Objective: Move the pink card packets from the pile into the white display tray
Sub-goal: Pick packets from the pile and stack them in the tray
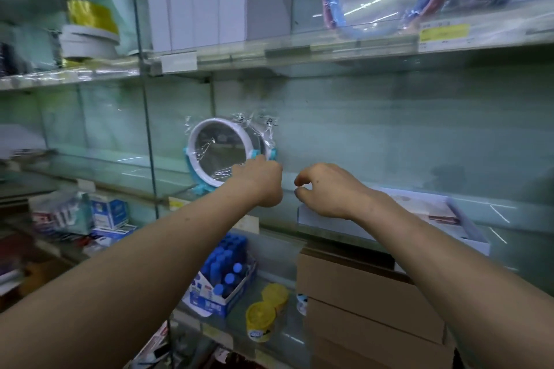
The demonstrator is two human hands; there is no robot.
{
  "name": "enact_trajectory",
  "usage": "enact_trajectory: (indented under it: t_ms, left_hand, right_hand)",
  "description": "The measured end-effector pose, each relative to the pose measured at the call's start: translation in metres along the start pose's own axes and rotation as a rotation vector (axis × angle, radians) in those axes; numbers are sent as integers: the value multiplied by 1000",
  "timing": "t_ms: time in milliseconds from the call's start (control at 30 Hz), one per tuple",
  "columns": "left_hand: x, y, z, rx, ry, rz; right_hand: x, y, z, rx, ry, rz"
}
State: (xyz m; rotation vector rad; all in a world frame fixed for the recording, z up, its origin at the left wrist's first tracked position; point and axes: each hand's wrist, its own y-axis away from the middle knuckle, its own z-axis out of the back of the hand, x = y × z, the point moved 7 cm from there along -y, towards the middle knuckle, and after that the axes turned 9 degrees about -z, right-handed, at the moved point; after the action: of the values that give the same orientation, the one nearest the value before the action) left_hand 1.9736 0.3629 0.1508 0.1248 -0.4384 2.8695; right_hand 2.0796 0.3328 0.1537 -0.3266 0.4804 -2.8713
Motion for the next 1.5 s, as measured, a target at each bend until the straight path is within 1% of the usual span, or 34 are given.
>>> enact_trajectory:
  t_ms: [233, 400, 567, 700, 867, 1167, 1400, 1500]
  left_hand:
    - [67, 20, -14, 7, 16, 48]
    - [133, 34, -26, 30, 2, 69]
    - [207, 46, -37, 49, -3, 115]
    - [254, 56, -42, 52, 3, 121]
    - [300, 63, -51, 71, -10, 128]
    - [370, 62, -66, 83, 4, 165]
    - [425, 42, -81, 86, 17, 216]
    - [449, 25, -85, 62, 9, 225]
  right_hand:
    - [64, -21, -40, 69, 4, 45]
    - [132, -35, -66, 104, -13, 62]
    - [198, -55, -91, 144, 11, 41]
    - [241, -67, -103, 132, 36, 34]
    - [282, -85, -122, 139, 52, 0]
    - [344, -123, -149, 153, 77, 16]
    - [380, -168, -171, 149, 72, 47]
    - [389, -193, -181, 127, 92, 61]
